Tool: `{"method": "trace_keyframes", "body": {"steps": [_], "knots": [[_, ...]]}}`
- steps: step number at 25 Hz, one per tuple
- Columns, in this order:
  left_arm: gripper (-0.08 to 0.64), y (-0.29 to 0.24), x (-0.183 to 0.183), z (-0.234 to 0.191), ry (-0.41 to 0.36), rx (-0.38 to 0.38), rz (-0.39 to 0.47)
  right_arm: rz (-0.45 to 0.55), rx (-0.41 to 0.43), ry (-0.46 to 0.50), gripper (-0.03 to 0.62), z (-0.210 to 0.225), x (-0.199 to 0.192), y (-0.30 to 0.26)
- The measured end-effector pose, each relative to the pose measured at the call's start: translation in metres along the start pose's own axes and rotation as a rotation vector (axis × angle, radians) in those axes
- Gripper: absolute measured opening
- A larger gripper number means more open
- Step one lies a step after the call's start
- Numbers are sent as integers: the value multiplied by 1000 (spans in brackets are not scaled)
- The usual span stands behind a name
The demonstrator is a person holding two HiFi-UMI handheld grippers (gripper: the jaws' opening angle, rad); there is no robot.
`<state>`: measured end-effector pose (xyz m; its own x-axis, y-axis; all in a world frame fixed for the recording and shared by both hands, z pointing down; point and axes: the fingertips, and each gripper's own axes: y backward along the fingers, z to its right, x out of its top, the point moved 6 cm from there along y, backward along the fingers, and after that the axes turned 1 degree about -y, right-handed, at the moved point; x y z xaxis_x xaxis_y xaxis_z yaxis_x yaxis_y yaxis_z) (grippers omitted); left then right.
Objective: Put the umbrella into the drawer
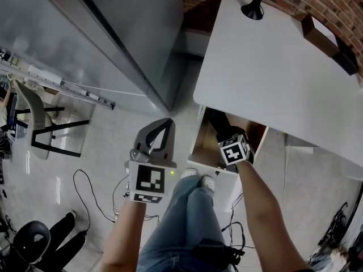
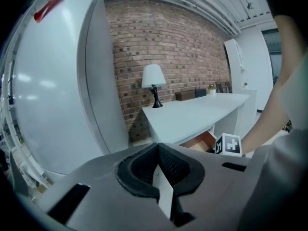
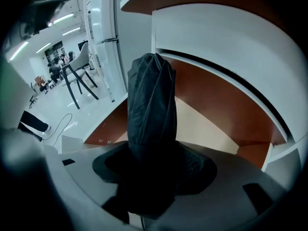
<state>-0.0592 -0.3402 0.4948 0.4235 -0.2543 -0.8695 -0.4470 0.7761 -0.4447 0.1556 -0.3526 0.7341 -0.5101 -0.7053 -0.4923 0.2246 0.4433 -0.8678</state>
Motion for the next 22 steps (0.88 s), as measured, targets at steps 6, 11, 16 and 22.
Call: {"method": "trace_keyframes", "body": {"steps": [6, 11, 16, 22], "knots": [[0, 2, -3, -9, -5, 32, -12, -100, -48, -38, 256, 8, 0, -29], [0, 3, -9, -14, 0, 49, -22, -173, -81, -42, 262, 8, 2, -44], [0, 1, -10, -13, 5, 52, -30, -146, -127, -92, 265, 9, 0, -45], [0, -3, -1, -1, 7, 23, -29, -143, -117, -50, 264, 7, 1, -16]]}}
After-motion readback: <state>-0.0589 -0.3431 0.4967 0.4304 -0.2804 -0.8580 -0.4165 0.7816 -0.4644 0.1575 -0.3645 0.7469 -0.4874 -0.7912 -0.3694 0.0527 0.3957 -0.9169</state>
